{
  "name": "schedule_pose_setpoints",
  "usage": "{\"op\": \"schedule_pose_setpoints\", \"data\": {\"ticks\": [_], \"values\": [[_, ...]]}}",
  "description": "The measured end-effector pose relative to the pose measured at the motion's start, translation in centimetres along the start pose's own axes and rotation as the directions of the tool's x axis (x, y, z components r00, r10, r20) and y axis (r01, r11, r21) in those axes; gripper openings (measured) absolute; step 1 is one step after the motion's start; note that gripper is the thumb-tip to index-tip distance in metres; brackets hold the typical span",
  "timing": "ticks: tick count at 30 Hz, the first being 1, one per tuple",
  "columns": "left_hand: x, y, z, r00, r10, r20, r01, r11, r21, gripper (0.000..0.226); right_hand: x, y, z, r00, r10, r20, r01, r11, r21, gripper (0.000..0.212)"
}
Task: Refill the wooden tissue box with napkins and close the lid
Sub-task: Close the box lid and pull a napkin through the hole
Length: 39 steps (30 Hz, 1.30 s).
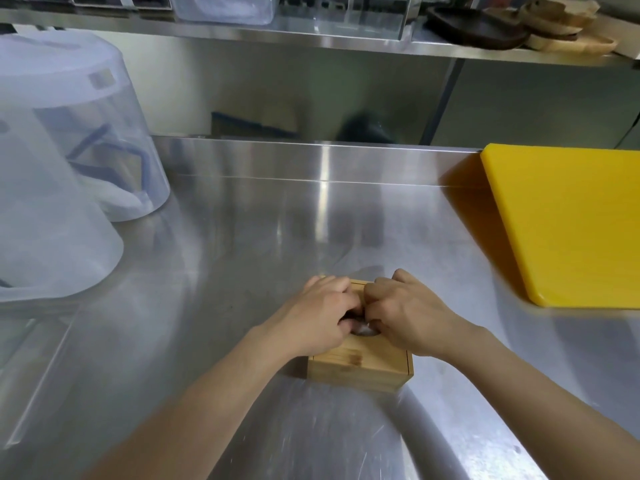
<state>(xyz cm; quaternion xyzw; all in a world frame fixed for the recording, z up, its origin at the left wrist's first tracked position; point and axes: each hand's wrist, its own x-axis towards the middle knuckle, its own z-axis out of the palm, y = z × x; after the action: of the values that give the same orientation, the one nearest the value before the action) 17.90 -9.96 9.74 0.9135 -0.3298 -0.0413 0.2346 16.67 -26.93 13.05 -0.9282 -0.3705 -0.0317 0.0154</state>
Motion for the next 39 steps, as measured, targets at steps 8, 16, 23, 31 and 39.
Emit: {"op": "schedule_pose_setpoints", "data": {"ticks": [8, 16, 23, 31, 39], "values": [[1.1, -0.1, 0.0, 0.974, -0.047, 0.220, 0.043, 0.999, 0.025, 0.014, -3.0, 0.3, 0.7, 0.960, -0.080, -0.269, 0.093, 0.995, 0.035, 0.019], [1.0, 0.5, -1.5, 0.976, 0.090, 0.199, -0.086, 0.996, -0.031, 0.016, -2.3, 0.1, 0.2, 0.988, 0.134, -0.077, -0.098, 0.929, 0.357, 0.012], [0.1, 0.2, -1.7, 0.972, 0.151, 0.178, -0.129, 0.983, -0.129, 0.010, -0.6, 0.3, -0.1, 0.955, 0.132, 0.265, -0.234, 0.885, 0.402, 0.018], [1.0, -0.6, -2.3, 0.953, -0.079, 0.294, 0.091, 0.995, -0.027, 0.024, -0.2, 0.7, -0.6, 0.922, 0.165, 0.351, -0.325, 0.823, 0.466, 0.018], [-0.3, -1.6, -2.4, 0.975, -0.049, 0.215, 0.121, 0.933, -0.340, 0.026, 0.5, 0.3, -1.0, 0.915, 0.080, 0.396, -0.331, 0.710, 0.621, 0.019]]}}
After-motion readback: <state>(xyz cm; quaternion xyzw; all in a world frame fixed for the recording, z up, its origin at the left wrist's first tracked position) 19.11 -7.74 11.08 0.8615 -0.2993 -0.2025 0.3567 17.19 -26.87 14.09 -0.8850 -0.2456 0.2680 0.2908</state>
